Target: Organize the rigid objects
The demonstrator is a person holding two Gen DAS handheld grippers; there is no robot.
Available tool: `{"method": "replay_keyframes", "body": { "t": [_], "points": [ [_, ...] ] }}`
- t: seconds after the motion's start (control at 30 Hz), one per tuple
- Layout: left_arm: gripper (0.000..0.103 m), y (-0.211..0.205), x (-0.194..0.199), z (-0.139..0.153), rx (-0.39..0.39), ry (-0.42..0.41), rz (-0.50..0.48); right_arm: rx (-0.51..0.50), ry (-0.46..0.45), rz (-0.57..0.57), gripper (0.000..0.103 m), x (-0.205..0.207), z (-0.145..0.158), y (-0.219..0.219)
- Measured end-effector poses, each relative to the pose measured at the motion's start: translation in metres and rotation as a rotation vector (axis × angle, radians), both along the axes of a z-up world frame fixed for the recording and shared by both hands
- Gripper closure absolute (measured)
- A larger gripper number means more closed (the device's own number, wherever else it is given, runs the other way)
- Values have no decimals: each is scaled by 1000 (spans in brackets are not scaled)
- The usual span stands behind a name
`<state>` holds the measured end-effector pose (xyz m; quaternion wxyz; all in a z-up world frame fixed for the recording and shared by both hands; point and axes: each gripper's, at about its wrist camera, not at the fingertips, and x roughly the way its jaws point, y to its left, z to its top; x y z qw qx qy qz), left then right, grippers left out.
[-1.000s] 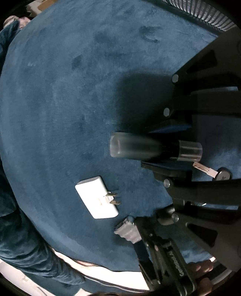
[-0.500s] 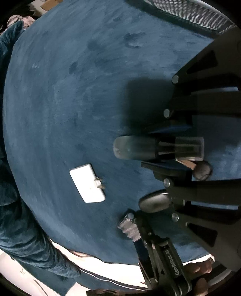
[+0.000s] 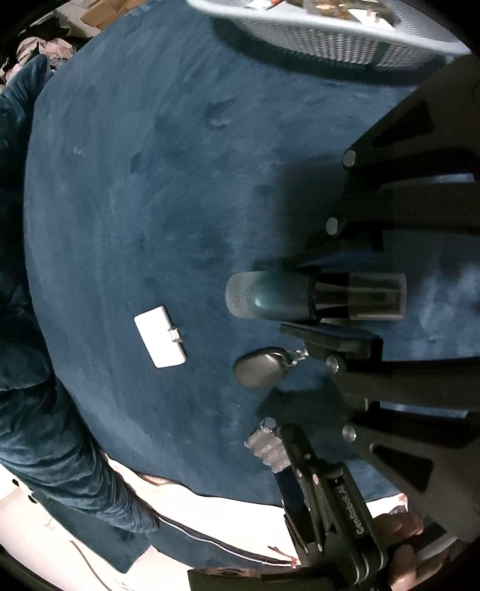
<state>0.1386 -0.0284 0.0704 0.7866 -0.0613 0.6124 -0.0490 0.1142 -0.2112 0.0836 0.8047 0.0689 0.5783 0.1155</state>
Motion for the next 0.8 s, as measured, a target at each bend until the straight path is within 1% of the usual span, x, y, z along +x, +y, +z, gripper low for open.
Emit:
{"method": "replay_keyframes", "body": {
  "t": [0.43, 0.8],
  "points": [
    [46, -3, -51, 25, 8, -29, -16, 7, -39, -13, 76, -40, 23, -6],
    [46, -11, -74, 41, 18, -48, -27, 12, -68, -30, 76, -67, 37, -14]
  ]
}}
